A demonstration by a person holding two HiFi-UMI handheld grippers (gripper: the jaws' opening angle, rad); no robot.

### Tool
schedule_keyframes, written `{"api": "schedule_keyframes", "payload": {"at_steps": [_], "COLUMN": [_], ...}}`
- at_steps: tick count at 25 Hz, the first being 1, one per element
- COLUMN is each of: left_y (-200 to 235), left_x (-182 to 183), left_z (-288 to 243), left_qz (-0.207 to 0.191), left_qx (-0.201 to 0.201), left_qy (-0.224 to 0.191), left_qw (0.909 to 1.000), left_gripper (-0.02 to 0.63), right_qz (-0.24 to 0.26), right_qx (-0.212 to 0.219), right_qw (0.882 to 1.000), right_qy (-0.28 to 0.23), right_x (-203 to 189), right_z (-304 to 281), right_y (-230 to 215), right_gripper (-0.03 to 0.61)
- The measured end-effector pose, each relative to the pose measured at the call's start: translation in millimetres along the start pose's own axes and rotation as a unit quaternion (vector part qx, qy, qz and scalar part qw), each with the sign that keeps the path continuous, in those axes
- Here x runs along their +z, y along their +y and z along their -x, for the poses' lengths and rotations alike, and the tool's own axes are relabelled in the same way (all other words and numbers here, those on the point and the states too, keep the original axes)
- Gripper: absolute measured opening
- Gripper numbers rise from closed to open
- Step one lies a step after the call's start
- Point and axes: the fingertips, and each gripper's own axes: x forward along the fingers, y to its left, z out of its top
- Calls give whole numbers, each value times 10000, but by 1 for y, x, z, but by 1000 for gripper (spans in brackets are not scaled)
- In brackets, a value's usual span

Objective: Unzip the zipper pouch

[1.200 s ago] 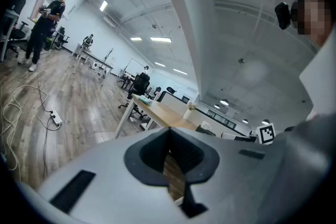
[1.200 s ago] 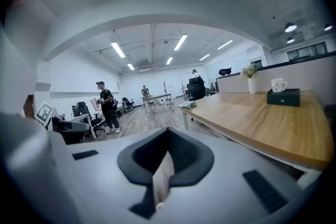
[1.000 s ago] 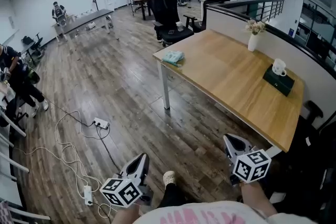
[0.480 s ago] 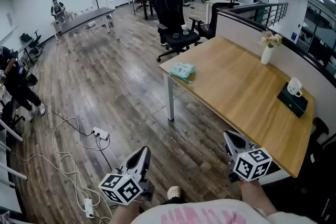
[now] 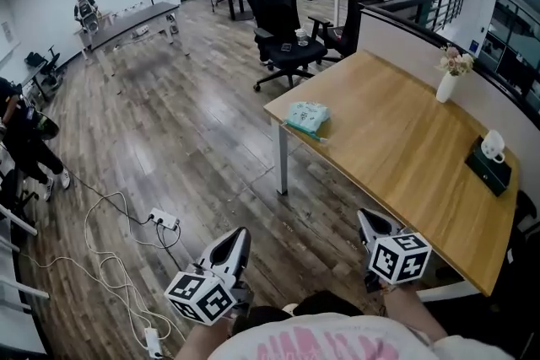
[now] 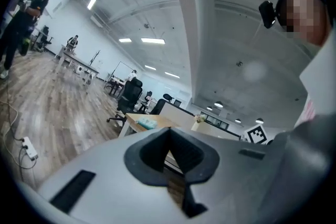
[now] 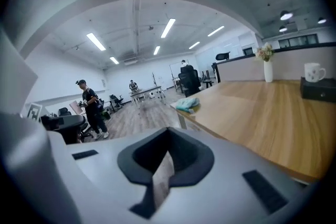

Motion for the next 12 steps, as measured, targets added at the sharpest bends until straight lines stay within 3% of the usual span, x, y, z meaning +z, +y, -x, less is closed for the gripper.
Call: {"api": "schedule_keyframes", "payload": {"at_steps": [5,12], "left_y": [25,75], "left_x": [-21,-22], "left_z": [-18,-51], "left_qz": [90,127], "left_qx": [79,588], "left_qy": [155,444], "left_qw": [9998,9972], "left_gripper": [2,2], "right_qz": [-697,-747], "right_qx": [105,571], "right_qw": [9961,9934], "right_qy": [531,659], "right_x": [-29,-10], "right_z": [-40,-100], "right_y": [-9,-8], "right_gripper": [-3,-3]}}
